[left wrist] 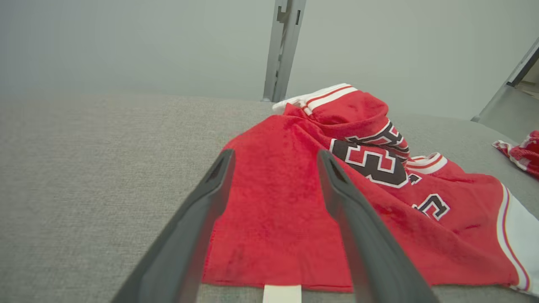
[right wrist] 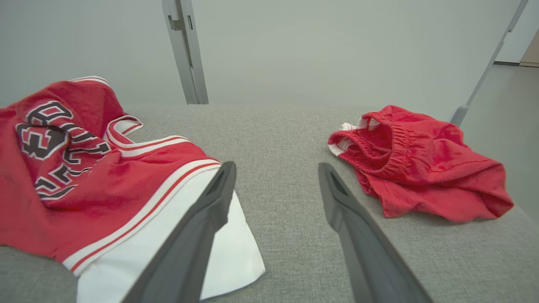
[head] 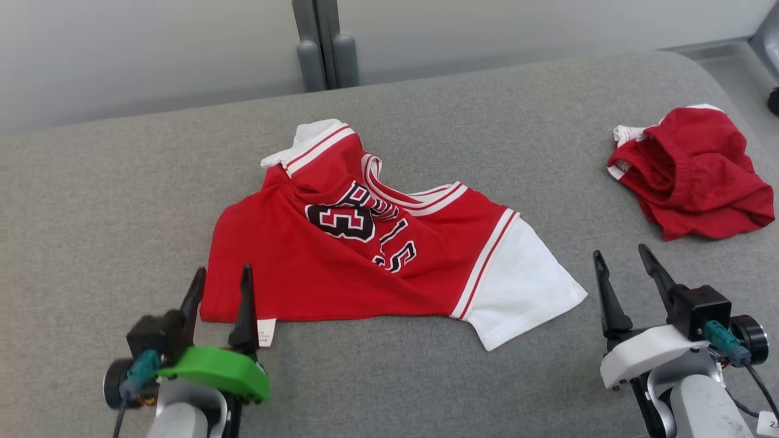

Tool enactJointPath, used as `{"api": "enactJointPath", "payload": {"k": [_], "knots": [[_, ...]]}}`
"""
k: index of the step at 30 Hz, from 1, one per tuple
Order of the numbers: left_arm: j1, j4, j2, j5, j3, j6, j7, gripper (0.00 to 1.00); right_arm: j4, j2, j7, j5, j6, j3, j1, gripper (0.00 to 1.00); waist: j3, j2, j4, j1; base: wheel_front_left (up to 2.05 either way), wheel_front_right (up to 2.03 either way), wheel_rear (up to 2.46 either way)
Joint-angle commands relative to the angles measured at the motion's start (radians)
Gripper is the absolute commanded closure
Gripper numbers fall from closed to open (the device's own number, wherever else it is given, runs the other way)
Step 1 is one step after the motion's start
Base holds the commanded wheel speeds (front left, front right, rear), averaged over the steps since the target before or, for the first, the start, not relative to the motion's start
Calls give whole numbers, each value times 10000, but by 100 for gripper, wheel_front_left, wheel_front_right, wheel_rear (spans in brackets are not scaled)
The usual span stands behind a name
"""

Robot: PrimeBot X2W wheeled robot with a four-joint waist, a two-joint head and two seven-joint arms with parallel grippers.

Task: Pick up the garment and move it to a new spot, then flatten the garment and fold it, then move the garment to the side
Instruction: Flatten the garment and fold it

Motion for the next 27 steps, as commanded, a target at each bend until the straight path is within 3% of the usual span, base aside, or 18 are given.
{"api": "enactJointPath", "payload": {"k": [1,12,27], "knots": [[386,-104,-51,67,73,37,-27,0,70,-36,-45,-46,-16,62,238,0,-599,0,322,0,0,0,0],[2145,-728,-484,125,639,102,-28,0,194,-37,-45,751,-16,696,1013,0,-1354,0,427,0,0,0,0],[2389,-730,-611,161,726,34,-29,0,245,-37,-45,1046,-16,1012,1158,0,-1461,0,467,0,0,0,0]]}}
